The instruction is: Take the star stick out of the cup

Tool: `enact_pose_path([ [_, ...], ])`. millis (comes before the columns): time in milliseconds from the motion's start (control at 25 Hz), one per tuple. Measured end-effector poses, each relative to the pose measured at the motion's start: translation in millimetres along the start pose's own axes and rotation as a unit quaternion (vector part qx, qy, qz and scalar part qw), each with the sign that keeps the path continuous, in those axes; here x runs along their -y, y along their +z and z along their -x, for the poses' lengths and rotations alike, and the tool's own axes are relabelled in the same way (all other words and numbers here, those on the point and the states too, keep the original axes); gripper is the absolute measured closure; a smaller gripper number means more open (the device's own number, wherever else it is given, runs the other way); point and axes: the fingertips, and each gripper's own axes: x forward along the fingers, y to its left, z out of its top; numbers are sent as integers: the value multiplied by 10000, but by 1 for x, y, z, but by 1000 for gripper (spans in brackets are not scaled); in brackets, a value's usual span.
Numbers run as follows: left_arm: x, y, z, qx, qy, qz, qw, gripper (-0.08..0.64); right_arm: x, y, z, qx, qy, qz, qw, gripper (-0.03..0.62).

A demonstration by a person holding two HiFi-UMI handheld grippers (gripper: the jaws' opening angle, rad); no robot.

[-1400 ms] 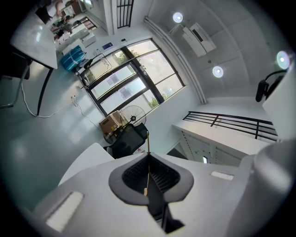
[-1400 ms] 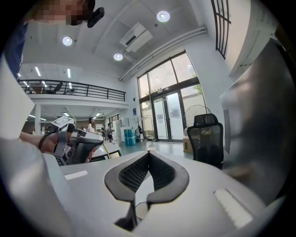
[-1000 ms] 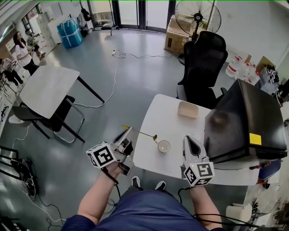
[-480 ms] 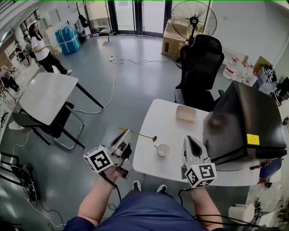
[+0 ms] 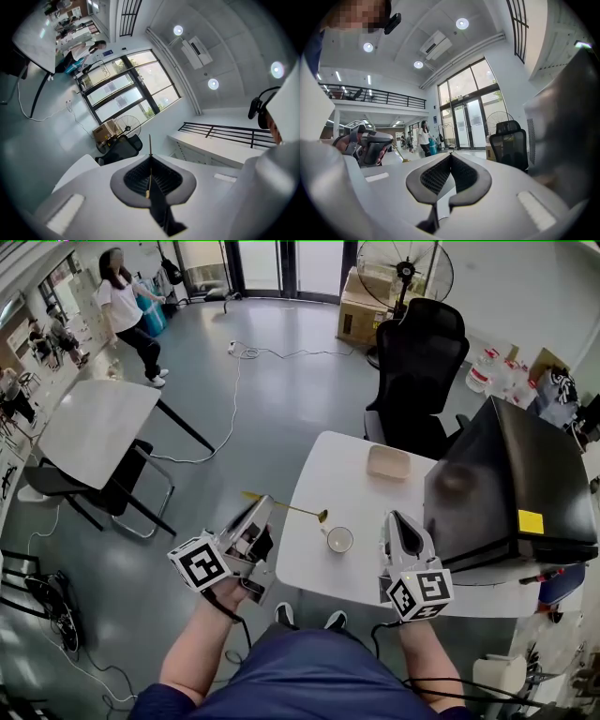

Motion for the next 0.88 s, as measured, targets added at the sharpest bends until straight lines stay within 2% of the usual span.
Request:
enact_pose_path([
  [880,-11,-5,3,8,129,189,9997,552,-1,0,2,-58,15,114,9999,586],
])
